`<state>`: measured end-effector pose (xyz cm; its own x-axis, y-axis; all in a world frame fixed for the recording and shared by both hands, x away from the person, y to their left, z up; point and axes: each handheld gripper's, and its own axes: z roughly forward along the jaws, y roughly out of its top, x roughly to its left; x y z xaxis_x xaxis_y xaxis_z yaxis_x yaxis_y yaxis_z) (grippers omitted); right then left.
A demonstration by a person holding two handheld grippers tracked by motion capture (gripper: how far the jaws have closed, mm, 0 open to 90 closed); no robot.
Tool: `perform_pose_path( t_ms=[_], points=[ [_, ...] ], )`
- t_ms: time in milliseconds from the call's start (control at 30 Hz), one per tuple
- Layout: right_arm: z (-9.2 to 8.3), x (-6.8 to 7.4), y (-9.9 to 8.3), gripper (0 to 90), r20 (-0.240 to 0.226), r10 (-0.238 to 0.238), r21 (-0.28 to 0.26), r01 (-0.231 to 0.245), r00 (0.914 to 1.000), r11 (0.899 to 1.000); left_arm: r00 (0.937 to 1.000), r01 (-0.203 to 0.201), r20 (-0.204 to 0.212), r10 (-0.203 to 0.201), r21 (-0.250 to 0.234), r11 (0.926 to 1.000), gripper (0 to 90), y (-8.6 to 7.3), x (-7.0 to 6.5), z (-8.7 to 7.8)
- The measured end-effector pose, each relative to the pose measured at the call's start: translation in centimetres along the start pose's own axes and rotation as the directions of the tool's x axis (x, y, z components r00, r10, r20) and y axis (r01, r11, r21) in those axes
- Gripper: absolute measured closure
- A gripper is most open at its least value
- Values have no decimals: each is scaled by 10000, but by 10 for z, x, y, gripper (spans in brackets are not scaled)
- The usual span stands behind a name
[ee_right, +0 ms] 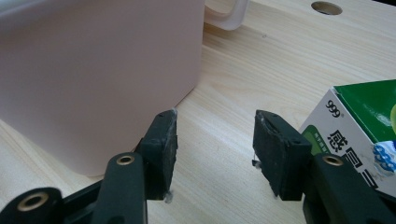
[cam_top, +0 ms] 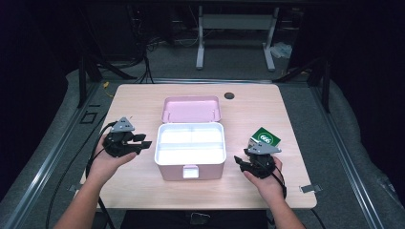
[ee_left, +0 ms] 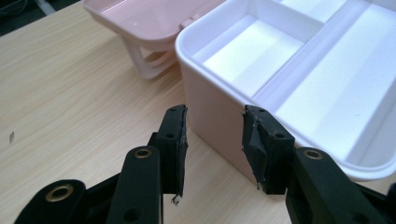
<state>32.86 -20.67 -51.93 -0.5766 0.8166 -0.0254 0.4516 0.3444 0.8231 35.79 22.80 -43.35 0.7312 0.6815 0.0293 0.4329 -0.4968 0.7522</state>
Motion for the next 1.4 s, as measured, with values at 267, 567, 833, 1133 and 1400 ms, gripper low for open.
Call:
perform_pose_path(
  t_ms=[267, 567, 833, 1133, 1400],
  points=[
    [-1, -1, -1, 493, 6, 15, -58, -15, 10000, 10000, 9936, -1092, 335, 1079, 394, 9932, 619, 26, -16, 7],
    [-2, 0, -1, 493, -20, -5, -32, 4, 10000, 10000, 9799, -1914, 750, 1847, 961, 9768, 649, 43, -33, 23],
    [-2, -1, -2, 493, -72, -23, -11, 23, 10000, 10000, 9664, -2495, 974, 2378, 1333, 9592, 659, 50, -42, 35],
    [-2, 0, -2, 493, -73, -2, -28, 2, 10000, 10000, 9391, -3375, 1347, 3161, 1888, 9222, 692, 66, -52, 44],
    [-1, -1, -2, 493, -73, -30, -15, 30, 10000, 10000, 8941, -4462, 1846, 4081, 2857, 8481, 736, 81, -61, 58]
  ],
)
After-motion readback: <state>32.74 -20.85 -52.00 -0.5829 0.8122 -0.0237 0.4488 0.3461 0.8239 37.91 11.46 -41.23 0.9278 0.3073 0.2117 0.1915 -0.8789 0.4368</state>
